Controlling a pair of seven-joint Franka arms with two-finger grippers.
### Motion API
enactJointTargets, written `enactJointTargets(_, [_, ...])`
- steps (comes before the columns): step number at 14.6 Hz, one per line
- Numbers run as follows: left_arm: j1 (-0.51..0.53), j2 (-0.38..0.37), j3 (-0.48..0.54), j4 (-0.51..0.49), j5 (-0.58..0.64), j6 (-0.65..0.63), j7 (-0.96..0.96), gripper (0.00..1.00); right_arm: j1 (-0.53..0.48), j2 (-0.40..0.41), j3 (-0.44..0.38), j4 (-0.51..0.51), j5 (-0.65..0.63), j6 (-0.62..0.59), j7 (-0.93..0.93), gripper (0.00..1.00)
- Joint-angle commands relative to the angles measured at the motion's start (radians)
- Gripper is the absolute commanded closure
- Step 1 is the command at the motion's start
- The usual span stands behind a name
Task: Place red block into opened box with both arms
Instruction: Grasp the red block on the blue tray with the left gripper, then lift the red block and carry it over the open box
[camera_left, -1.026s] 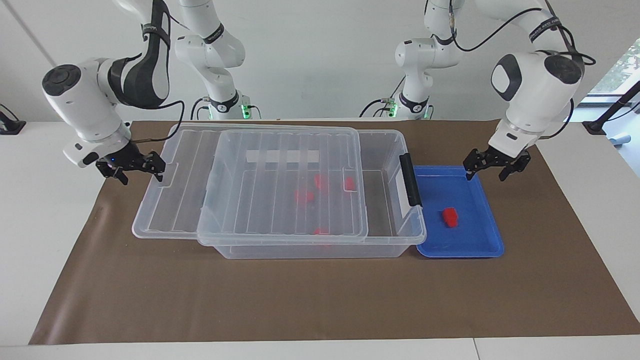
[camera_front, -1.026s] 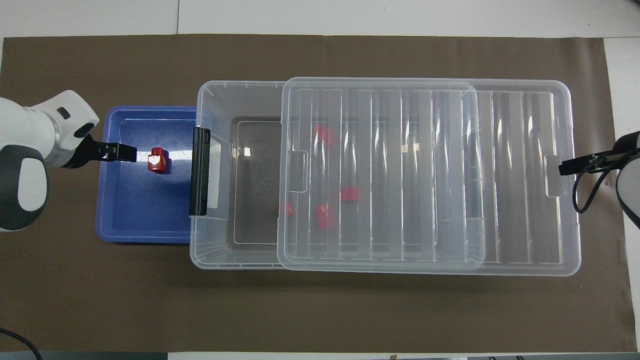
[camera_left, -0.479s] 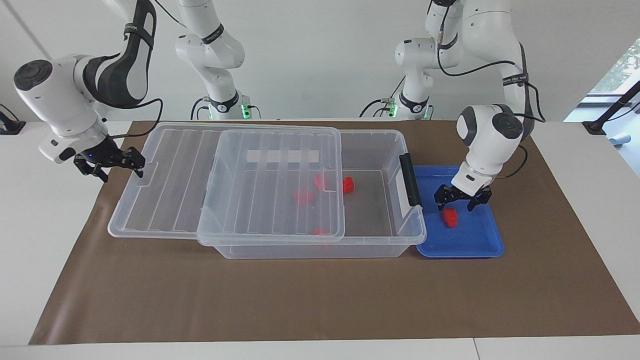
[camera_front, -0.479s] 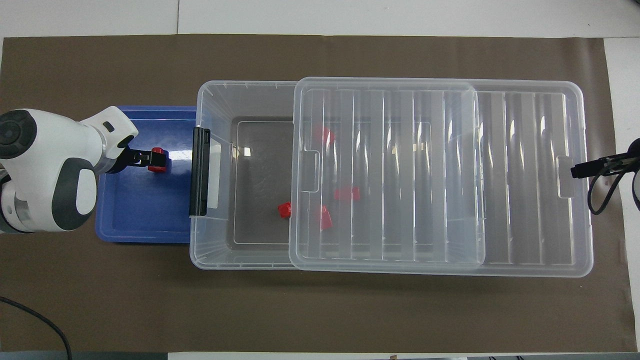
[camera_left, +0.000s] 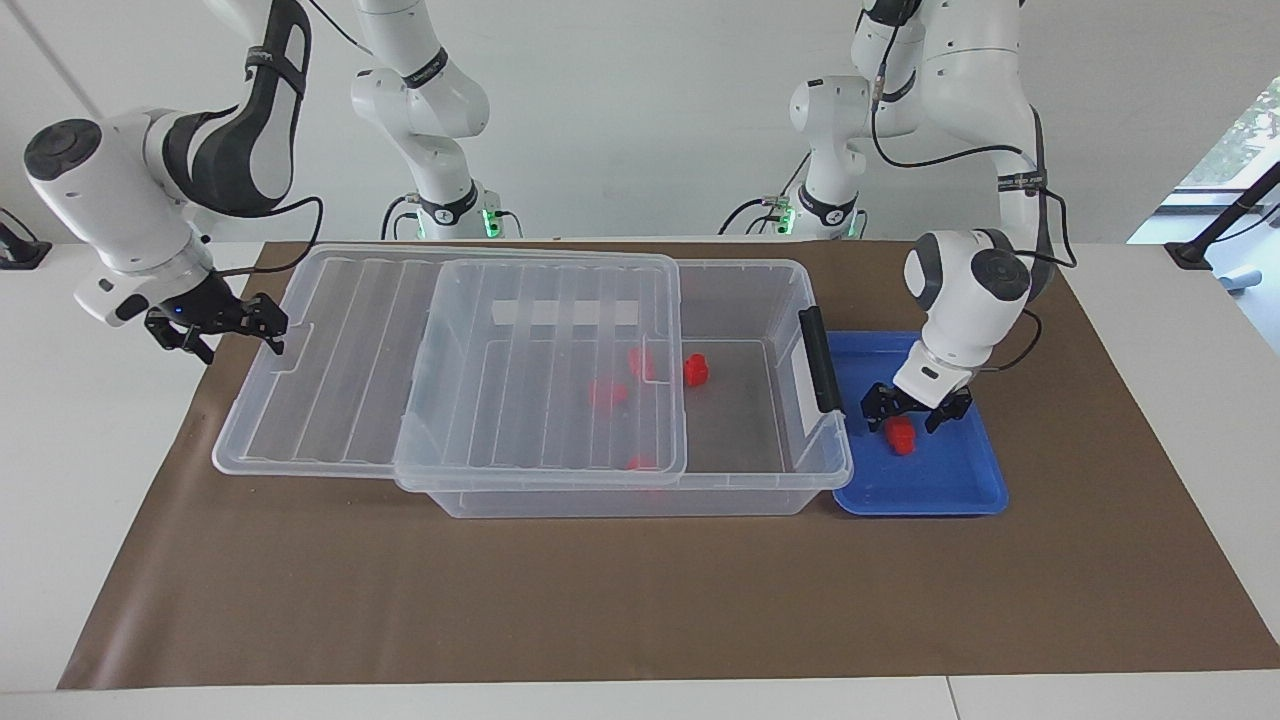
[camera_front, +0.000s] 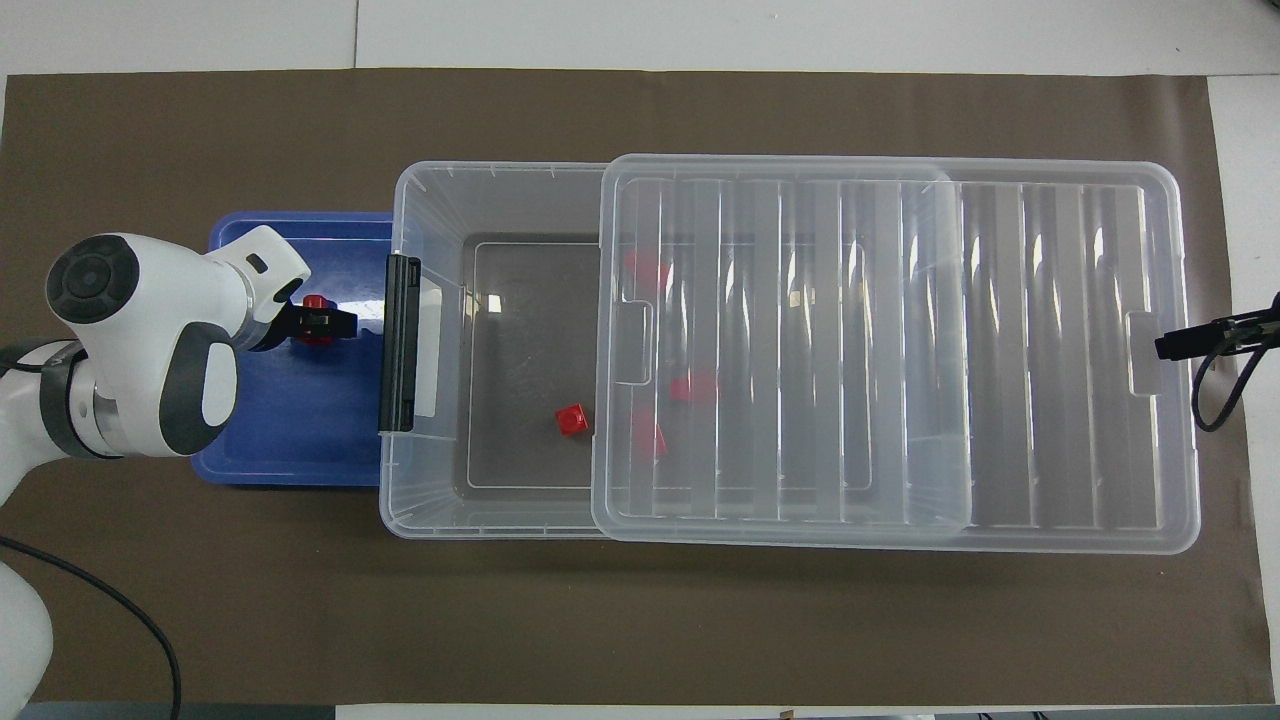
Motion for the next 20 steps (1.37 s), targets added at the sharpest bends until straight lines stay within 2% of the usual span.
enactJointTargets(1, [-0.008, -0.012, 0.010, -0.030, -0.010, 0.020, -0.011, 0.68, -0.021, -0.009, 0.005, -0.003, 0.010, 0.008, -0.034, 0.00])
enactJointTargets(2, [-0.005, -0.013, 0.010, -0.032, -0.010, 0.022, -0.011, 1.00, -0.014, -0.008, 0.006, 0.011, 0.010, -0.004, -0.033, 0.00])
enactJointTargets(5, [-0.002, -0.019, 0.008, -0.032, -0.010, 0.003, -0.022, 1.00, 0.030, -0.008, 0.014, 0.083, 0.010, -0.074, 0.001, 0.00])
enactJointTargets(8, [0.000, -0.041, 0.010, -0.018, -0.010, -0.018, -0.022, 1.00, 0.091, -0.012, 0.014, 0.180, 0.010, -0.195, 0.114, 0.00])
enactJointTargets(12, [0.004, -0.136, 0.011, 0.049, -0.010, -0.185, -0.021, 1.00, 0.157, -0.034, 0.015, 0.312, 0.009, -0.383, 0.213, 0.00])
enactJointTargets(15, [-0.005, -0.196, 0.010, 0.134, -0.010, -0.341, -0.021, 1.00, 0.179, -0.055, 0.015, 0.303, -0.002, -0.406, 0.251, 0.00])
enactJointTargets(18, [-0.013, -0.269, -0.001, 0.180, -0.008, -0.438, -0.022, 1.00, 0.173, -0.057, 0.014, 0.297, -0.002, -0.397, 0.251, 0.00])
enactJointTargets(20, [-0.034, -0.283, -0.033, 0.211, -0.008, -0.507, -0.031, 1.00, 0.168, -0.058, 0.014, 0.294, -0.002, -0.392, 0.250, 0.00])
